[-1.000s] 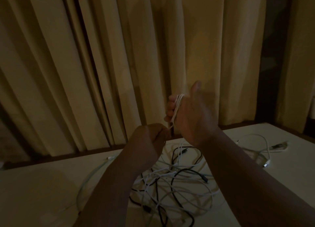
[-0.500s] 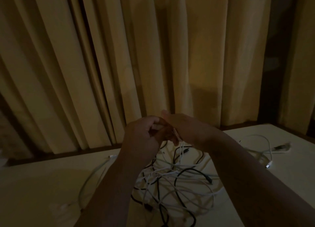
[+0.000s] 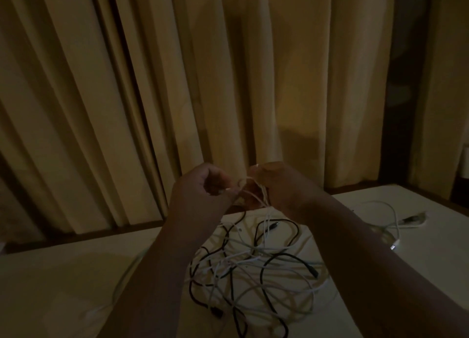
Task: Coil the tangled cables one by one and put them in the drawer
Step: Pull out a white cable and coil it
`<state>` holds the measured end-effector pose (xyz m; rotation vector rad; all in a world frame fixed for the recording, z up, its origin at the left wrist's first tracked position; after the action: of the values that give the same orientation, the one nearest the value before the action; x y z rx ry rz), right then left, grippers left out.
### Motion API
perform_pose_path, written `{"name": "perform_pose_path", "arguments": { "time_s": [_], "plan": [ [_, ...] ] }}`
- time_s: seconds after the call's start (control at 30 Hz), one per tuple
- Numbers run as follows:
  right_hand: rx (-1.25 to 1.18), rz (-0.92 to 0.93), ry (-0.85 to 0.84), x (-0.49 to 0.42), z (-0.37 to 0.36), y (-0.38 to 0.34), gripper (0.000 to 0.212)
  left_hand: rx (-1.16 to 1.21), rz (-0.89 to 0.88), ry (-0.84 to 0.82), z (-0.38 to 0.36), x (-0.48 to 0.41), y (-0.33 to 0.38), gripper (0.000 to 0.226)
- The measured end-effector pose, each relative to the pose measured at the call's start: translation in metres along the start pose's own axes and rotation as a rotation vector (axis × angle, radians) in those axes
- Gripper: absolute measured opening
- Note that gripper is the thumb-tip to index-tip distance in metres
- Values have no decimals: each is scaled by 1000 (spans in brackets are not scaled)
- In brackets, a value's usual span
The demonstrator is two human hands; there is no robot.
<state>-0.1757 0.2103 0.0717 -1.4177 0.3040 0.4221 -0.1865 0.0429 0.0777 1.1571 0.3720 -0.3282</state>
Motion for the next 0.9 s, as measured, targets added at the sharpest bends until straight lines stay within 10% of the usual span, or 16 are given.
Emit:
{"name": "perform_pose_path", "arguments": {
  "time_s": [0.27,0.53,0.9],
  "plan": [
    [-63,40,80,-6,-2,9,41,-241,40,-136,-3,2,7,17],
    [-240,57,-121,-1,-18,2,42,100,196,-282,8,-1,4,11],
    [-78,190,-16,-6,-22,12,50,-345,-24,-56,18,-5,6,12]
  ]
}}
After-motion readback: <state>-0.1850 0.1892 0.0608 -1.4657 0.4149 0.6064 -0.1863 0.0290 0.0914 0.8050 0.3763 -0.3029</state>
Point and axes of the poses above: each hand's wrist, its own x-axis away from the middle knuckle, its own z-axis out of the back of the hand, y = z × x, the point moved 4 cm from there along -x, towards the middle knuckle, and after that the axes turned 13 degrees about z, right-handed, at the moved point
